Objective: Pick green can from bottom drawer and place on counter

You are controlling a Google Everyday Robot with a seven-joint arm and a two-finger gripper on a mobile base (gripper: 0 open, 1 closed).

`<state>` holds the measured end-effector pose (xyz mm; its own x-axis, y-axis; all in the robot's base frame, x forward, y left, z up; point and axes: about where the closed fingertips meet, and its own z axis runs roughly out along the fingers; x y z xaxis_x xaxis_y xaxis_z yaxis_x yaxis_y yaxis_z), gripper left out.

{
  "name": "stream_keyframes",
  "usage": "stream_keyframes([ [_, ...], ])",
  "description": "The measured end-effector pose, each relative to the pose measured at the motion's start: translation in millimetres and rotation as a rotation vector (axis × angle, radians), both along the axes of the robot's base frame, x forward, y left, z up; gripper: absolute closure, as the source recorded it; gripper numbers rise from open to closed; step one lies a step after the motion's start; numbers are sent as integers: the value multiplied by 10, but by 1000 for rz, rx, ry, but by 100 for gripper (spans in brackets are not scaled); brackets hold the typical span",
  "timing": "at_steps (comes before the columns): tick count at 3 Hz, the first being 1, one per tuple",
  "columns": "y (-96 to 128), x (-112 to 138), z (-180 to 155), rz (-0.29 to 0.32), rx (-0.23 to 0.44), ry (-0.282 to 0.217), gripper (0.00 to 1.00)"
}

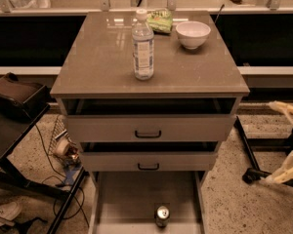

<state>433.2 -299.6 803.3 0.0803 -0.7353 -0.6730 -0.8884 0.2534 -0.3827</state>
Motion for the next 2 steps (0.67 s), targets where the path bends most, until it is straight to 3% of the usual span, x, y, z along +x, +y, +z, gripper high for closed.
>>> stream_keyframes([
  [1, 115, 44, -256, 8, 43, 21, 0],
  [2, 339, 90, -831, 49, 131, 27, 0],
])
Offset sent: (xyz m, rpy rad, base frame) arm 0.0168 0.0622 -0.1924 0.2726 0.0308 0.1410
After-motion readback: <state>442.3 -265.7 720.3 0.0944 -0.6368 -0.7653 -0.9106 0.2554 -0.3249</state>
